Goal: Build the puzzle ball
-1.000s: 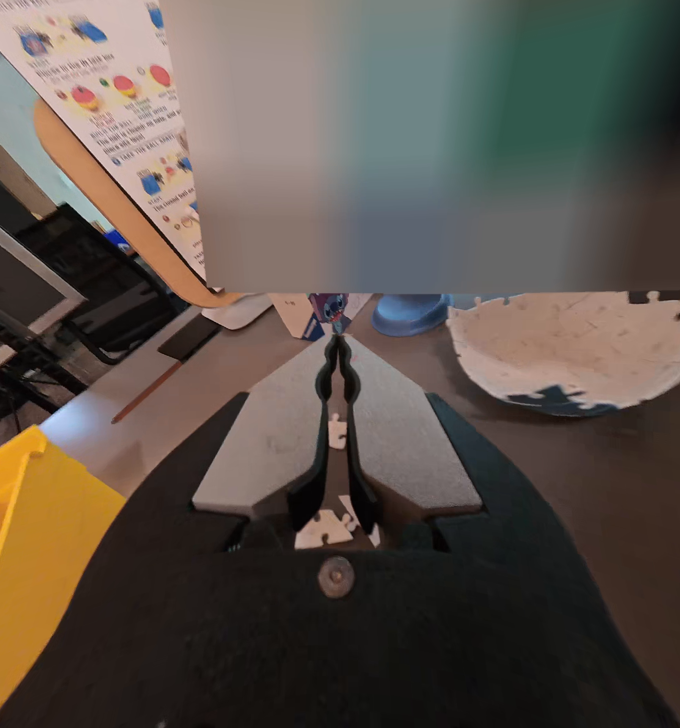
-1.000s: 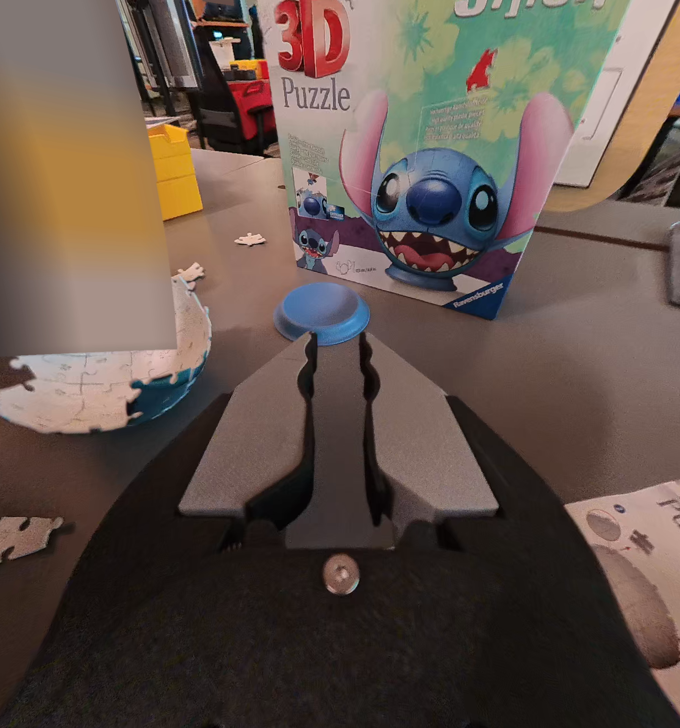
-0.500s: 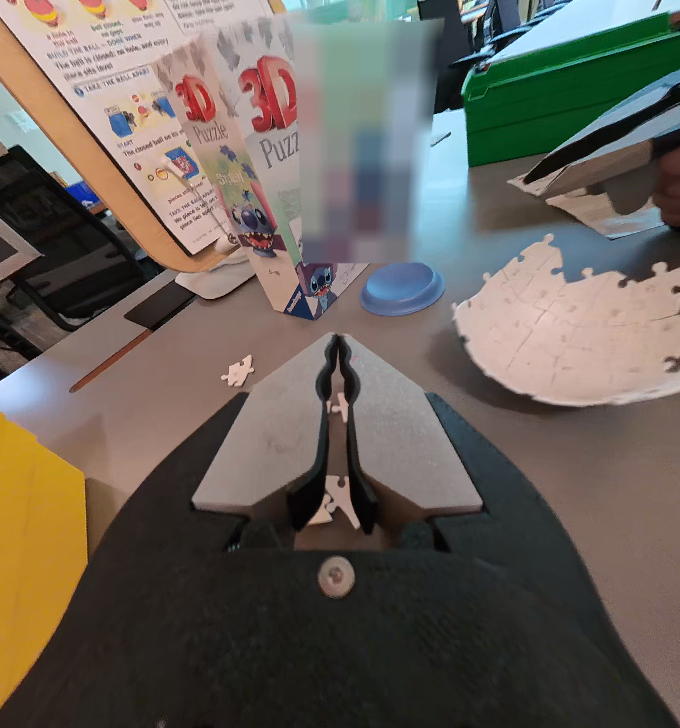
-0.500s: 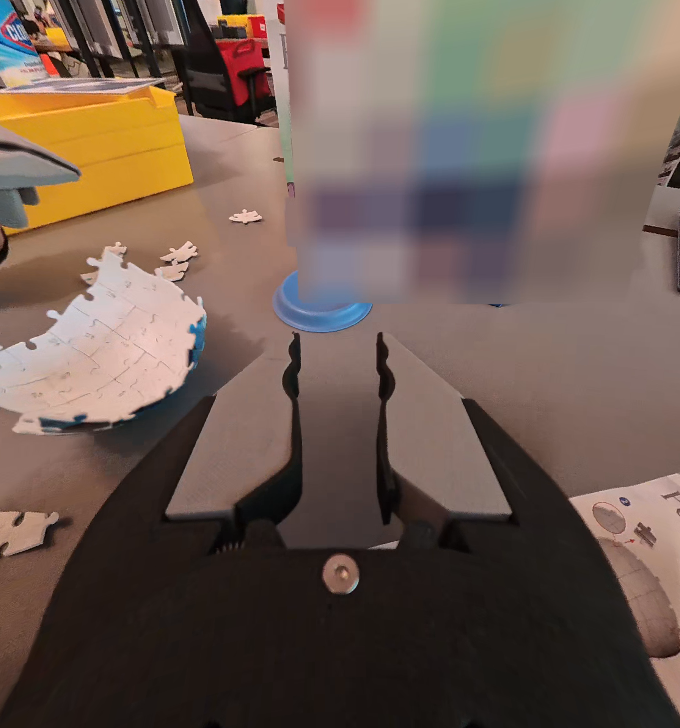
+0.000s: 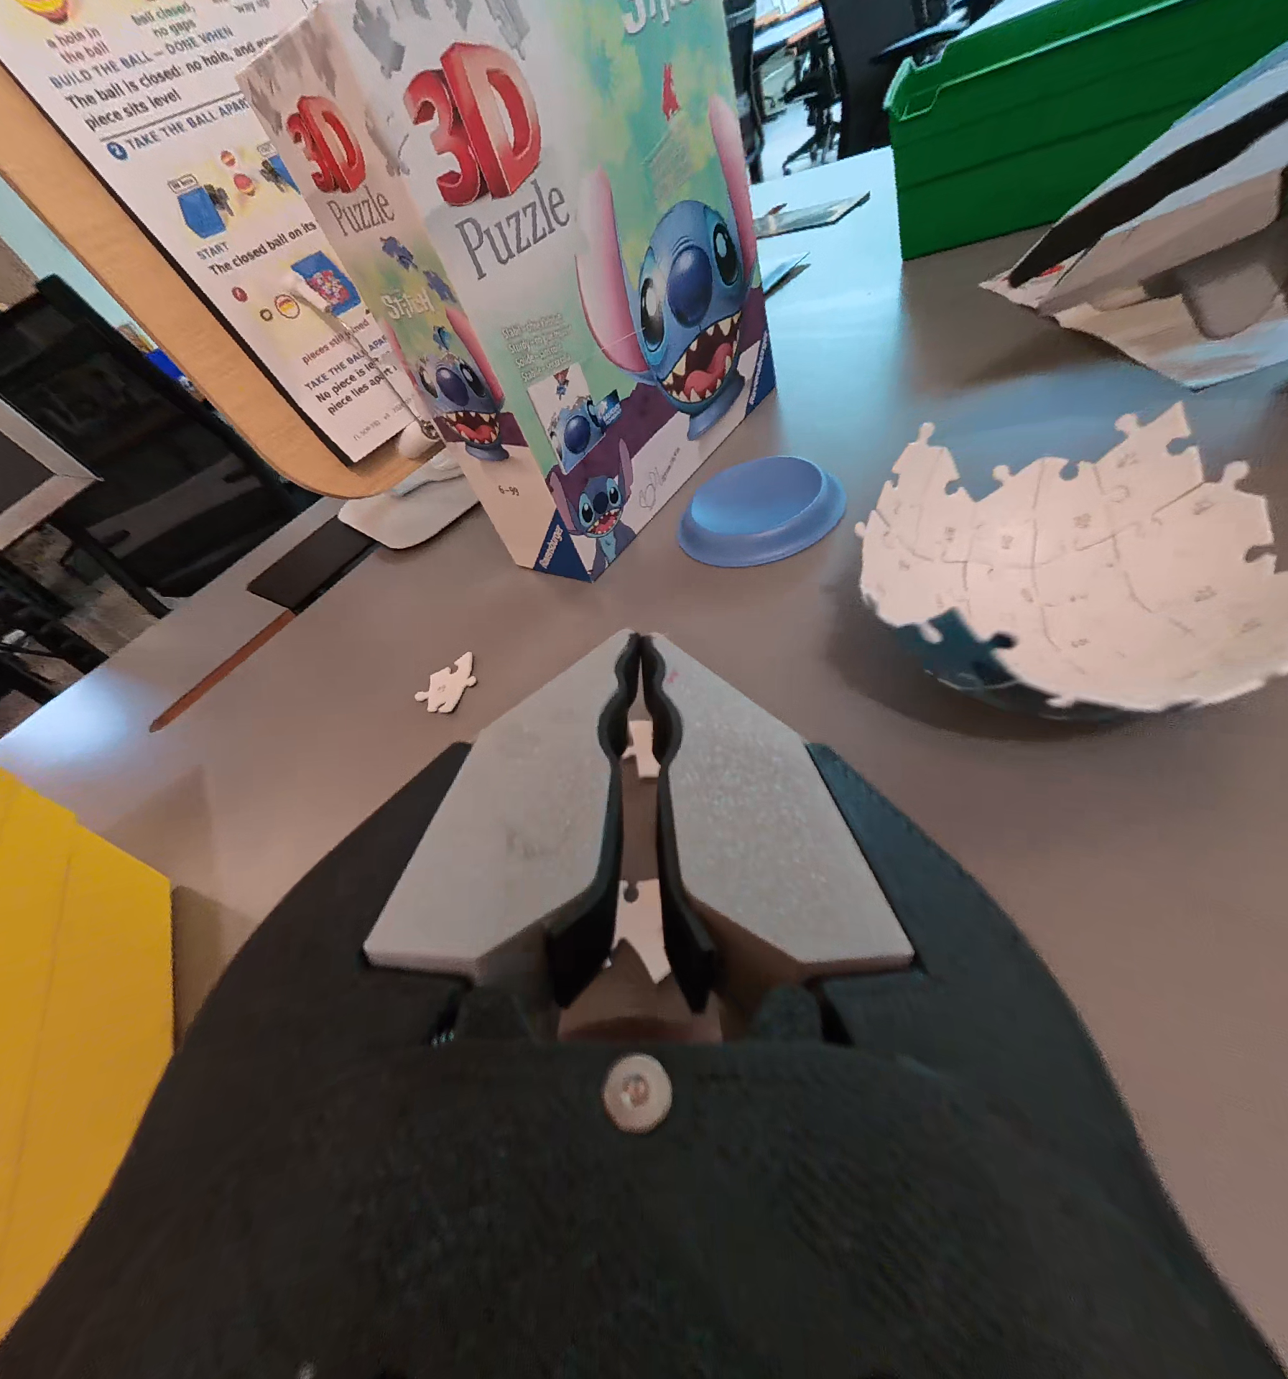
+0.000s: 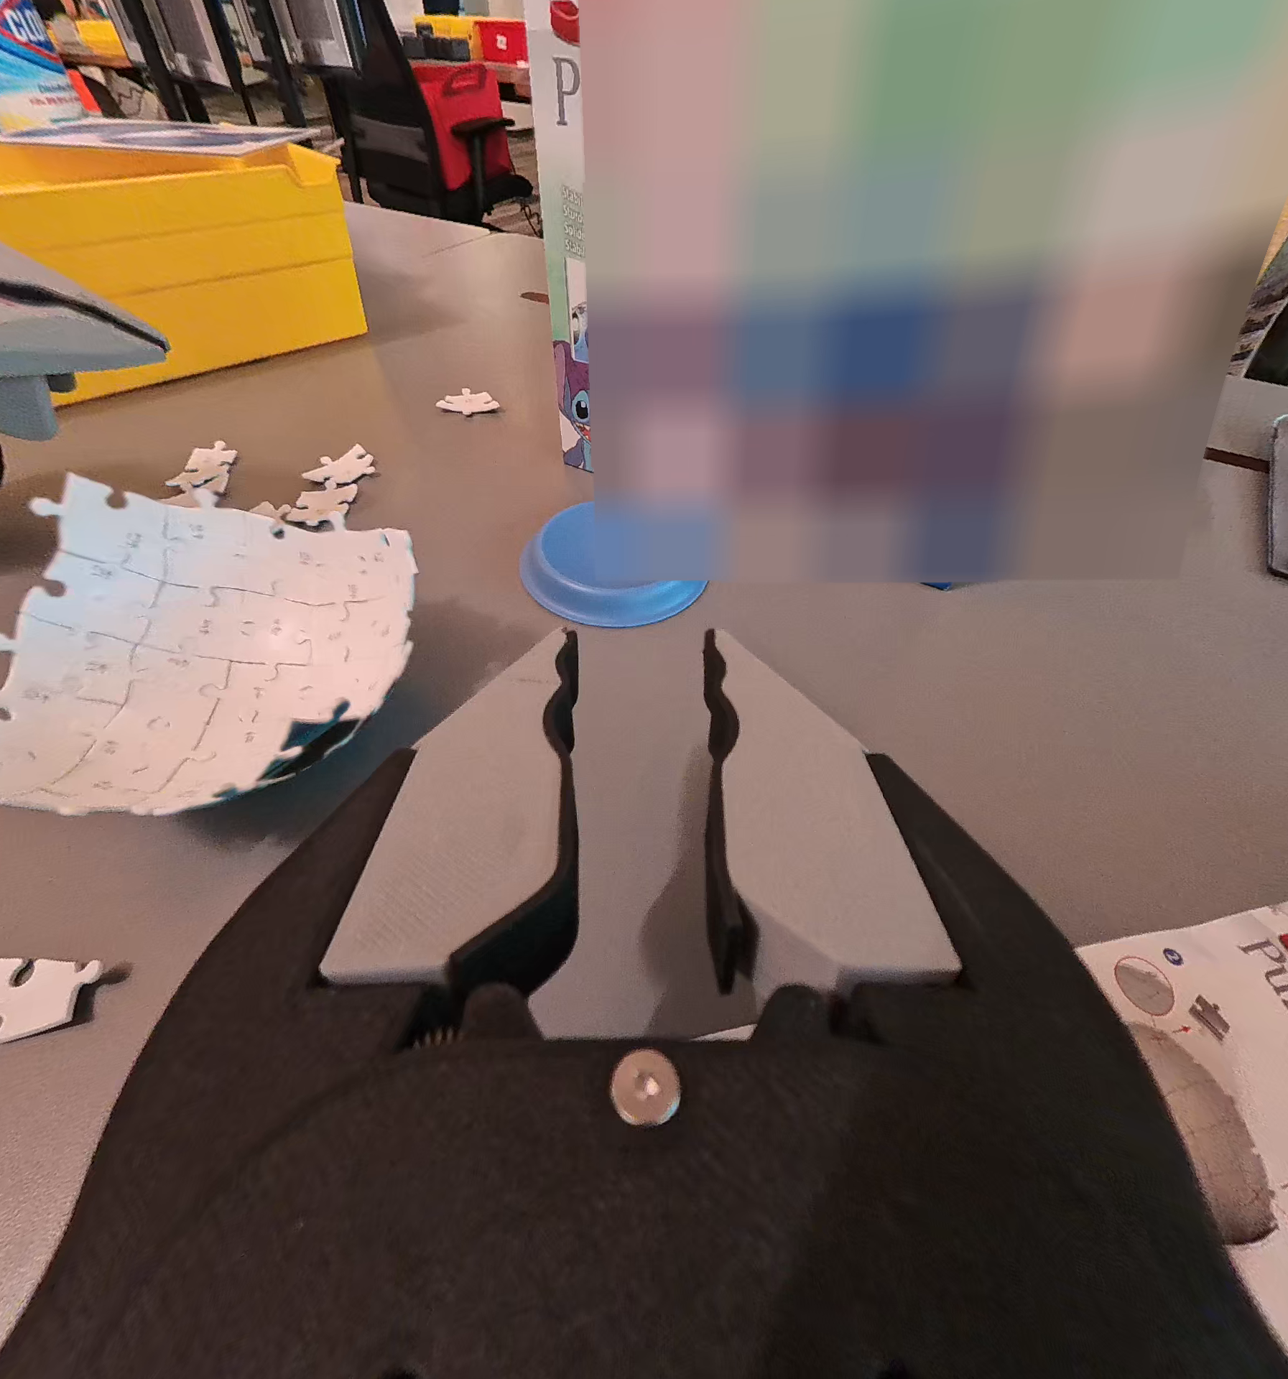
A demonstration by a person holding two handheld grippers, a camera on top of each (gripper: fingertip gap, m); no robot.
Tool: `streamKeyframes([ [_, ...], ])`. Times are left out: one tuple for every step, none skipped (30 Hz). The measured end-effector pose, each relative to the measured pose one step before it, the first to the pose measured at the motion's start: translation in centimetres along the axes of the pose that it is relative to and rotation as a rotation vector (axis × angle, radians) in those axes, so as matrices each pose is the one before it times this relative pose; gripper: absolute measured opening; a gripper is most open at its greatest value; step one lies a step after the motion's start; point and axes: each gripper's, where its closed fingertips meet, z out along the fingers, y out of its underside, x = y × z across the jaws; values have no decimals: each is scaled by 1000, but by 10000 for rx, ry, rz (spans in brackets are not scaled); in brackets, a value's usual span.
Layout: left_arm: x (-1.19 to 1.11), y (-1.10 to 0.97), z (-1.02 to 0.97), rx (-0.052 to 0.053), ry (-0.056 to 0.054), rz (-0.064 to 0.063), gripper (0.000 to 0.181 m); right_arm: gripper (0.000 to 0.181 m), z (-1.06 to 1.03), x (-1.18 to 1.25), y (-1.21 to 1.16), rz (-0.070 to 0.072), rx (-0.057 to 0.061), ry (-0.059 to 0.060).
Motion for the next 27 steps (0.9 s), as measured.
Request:
streamKeyframes([
  [70,6,-30,-27,-9,70,0,30,44,-5,46,-50,-43,39],
  [83,-73,-21,-14,0,45,0,30,59,-5,64,-51,-54,33],
  [23,-96,-28,-20,-44,39,0,30,79,-29,80,-51,-74,20],
  [37,-120,-21,-13,-43,26,0,31,73,-23,94,-49,-76,21],
  [31,-33,12,-61,-38,-16,0,32,52,61,77,-29,-57,78],
  [3,58,12,-113,-58,-35,0,34,25,134,41,-16,-36,122],
  [-21,78,34,-115,-80,-16,0,37,8,140,39,-14,-30,133],
  [-38,105,47,-116,-85,6,0,39,2,124,54,-18,-33,126],
  [-51,147,62,-129,-98,0,0,42,11,118,39,-28,-34,126],
  [-52,139,58,-126,-79,-26,0,45,34,100,63,-38,-45,120],
  [87,110,54,-116,18,-51,0,46,72,31,87,-49,-77,62],
  [170,71,35,-92,81,-74,0,47,109,-87,128,-62,-108,-18],
  [199,15,13,-59,96,-79,0,50,114,-118,140,-72,-114,-39],
  [243,-2,1,-43,117,-42,0,52,86,-74,126,-68,-96,3],
  [259,-41,-14,-25,116,33,0,53,55,-51,63,-82,-54,31],
  [181,-19,-36,-39,54,124,3,53,39,-64,31,-92,-32,26],
  [20,7,-36,-62,-72,214,4,53,62,-45,64,-73,-55,15],
  [-106,30,-38,-58,-155,294,4,53,72,-11,98,-39,-76,33],
  [-140,92,-10,-81,-171,307,4,53,57,45,68,-21,-60,55],
  [-58,145,33,-110,-106,249,4,53,58,23,50,-17,-42,31],
  [85,161,60,-125,-22,167,4,53,57,-28,66,-9,-54,-16],
  [184,91,53,-96,28,99,4,53,88,-62,89,4,-74,-53],
  [281,-21,11,-31,80,52,4,53,89,-63,101,15,-83,-63],
  [337,-79,-1,8,111,21,4,53,78,-45,85,17,-75,-51],
  [285,-69,2,14,86,31,3,53,49,-28,68,9,-50,-28],
  [177,-36,3,-4,25,62,3,53,16,0,13,-4,-10,4],
  [145,-3,-1,-16,18,71,3,52,-21,7,-26,-18,17,26],
])
